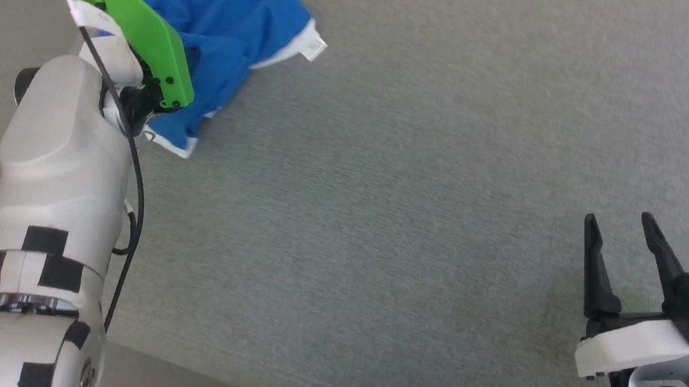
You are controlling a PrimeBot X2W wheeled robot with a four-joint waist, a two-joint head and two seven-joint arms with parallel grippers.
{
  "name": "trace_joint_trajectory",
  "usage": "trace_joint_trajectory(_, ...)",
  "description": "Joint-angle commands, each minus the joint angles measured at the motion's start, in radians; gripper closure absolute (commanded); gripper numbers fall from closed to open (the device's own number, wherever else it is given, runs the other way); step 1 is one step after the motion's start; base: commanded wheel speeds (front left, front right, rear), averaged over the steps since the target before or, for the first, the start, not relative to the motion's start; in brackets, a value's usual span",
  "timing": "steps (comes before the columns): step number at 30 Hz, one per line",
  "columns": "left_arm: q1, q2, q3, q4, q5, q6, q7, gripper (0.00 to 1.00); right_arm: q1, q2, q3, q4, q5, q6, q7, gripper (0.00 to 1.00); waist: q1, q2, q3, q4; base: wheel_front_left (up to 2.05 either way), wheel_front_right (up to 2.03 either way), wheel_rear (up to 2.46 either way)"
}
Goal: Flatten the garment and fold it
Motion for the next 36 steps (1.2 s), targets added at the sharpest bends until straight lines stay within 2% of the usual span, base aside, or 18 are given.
trace_joint_trajectory(1,-0.012,0.000,-0.005,0.015,-0.008,0.015,0.015,0.00,-0.019,0.000,-0.001,-0.009,0.003,-0.002,0.000,0.00,-0.0001,0.0000,0.078,-0.063,0.00,0.00,0.00)
trace_joint_trajectory(3,-0.009,-0.004,-0.002,0.038,-0.017,0.020,0.033,0.00,-0.021,0.000,0.000,-0.014,0.005,-0.002,-0.002,0.00,-0.0001,0.0000,0.092,-0.067,0.00,0.00,0.00)
trace_joint_trajectory(8,0.017,-0.029,0.015,0.071,-0.060,-0.005,0.034,0.00,-0.028,0.000,-0.004,-0.014,0.009,-0.002,-0.004,0.00,-0.0001,0.0000,0.115,-0.068,0.00,0.00,0.00)
trace_joint_trajectory(9,0.019,-0.033,0.022,0.074,-0.071,-0.010,0.030,0.28,-0.028,0.000,-0.005,-0.013,0.009,-0.002,-0.005,0.00,-0.0001,0.0000,0.117,-0.066,0.00,0.00,0.00)
trace_joint_trajectory(10,0.020,-0.032,0.024,0.069,-0.071,-0.011,0.003,0.68,-0.029,0.000,-0.006,-0.013,0.008,-0.002,-0.005,0.00,-0.0001,0.0000,0.119,-0.065,0.00,0.00,0.00)
trace_joint_trajectory(11,0.021,-0.029,0.019,0.068,-0.065,-0.009,-0.014,1.00,-0.029,0.000,-0.007,-0.012,0.007,-0.002,-0.005,0.00,-0.0001,0.0000,0.120,-0.063,0.00,0.00,0.00)
trace_joint_trajectory(17,-0.006,-0.028,0.020,0.028,-0.053,-0.006,-0.204,1.00,-0.037,0.000,0.002,0.005,0.008,-0.002,-0.005,0.00,-0.0001,0.0000,0.090,-0.052,0.00,0.00,0.00)
trace_joint_trajectory(24,-0.071,-0.025,-0.034,-0.045,-0.017,-0.048,-0.368,1.00,-0.043,0.000,0.034,0.063,0.045,-0.002,-0.033,0.00,-0.0001,0.0000,-0.012,-0.085,0.00,0.00,0.00)
trace_joint_trajectory(28,-0.103,-0.045,-0.086,-0.109,-0.020,-0.070,-0.408,1.00,-0.040,0.000,0.048,0.107,0.077,-0.002,-0.060,0.00,-0.0001,0.0000,-0.079,-0.128,0.00,0.00,0.00)
trace_joint_trajectory(31,-0.107,-0.081,-0.151,-0.176,-0.049,-0.075,-0.413,1.00,-0.038,0.000,0.054,0.140,0.100,-0.002,-0.082,0.00,-0.0001,0.0000,-0.126,-0.164,0.00,0.00,0.00)
trace_joint_trajectory(36,-0.023,-0.120,-0.335,-0.324,-0.179,-0.076,-0.347,1.00,-0.031,0.000,0.047,0.186,0.132,-0.002,-0.115,0.00,-0.0001,0.0000,-0.178,-0.219,0.00,0.00,0.00)
